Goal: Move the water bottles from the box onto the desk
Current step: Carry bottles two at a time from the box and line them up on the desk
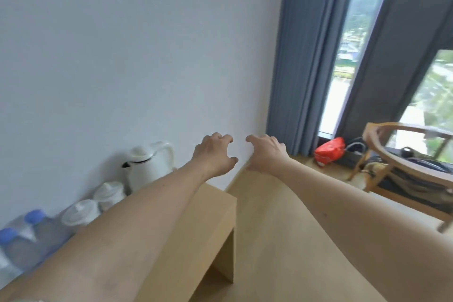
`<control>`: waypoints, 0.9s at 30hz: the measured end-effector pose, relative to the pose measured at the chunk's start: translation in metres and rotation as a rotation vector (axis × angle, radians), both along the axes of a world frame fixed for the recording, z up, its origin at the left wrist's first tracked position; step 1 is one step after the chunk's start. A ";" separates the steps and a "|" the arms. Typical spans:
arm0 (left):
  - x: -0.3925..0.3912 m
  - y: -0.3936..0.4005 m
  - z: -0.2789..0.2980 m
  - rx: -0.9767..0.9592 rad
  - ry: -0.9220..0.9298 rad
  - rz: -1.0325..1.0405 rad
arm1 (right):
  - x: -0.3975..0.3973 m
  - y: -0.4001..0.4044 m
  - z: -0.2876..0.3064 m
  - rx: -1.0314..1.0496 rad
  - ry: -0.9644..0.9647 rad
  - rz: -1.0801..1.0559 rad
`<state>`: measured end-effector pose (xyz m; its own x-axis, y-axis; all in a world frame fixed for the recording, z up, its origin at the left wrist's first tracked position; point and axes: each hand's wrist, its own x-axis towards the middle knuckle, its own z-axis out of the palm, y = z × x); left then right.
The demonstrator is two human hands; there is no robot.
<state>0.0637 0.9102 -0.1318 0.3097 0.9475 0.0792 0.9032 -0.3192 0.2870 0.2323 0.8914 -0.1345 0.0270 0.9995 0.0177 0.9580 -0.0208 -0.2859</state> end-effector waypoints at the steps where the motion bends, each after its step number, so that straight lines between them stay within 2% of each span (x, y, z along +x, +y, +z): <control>1: 0.030 -0.003 0.000 -0.001 0.001 -0.033 | 0.030 -0.009 0.000 0.004 -0.001 -0.035; 9: 0.252 -0.040 -0.006 -0.027 0.021 -0.324 | 0.240 -0.090 -0.012 -0.025 -0.035 -0.334; 20: 0.512 -0.090 -0.030 -0.075 0.020 -0.753 | 0.448 -0.206 -0.050 -0.103 0.018 -0.826; 27: 0.685 -0.104 -0.041 -0.125 -0.030 -1.016 | 0.580 -0.250 -0.064 -0.098 0.038 -1.153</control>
<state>0.7489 0.8062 -0.1724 0.9704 0.2408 0.0190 0.2147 -0.8958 0.3891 0.8119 0.6412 -0.1983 0.9224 0.3781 -0.0790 0.3466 -0.9005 -0.2625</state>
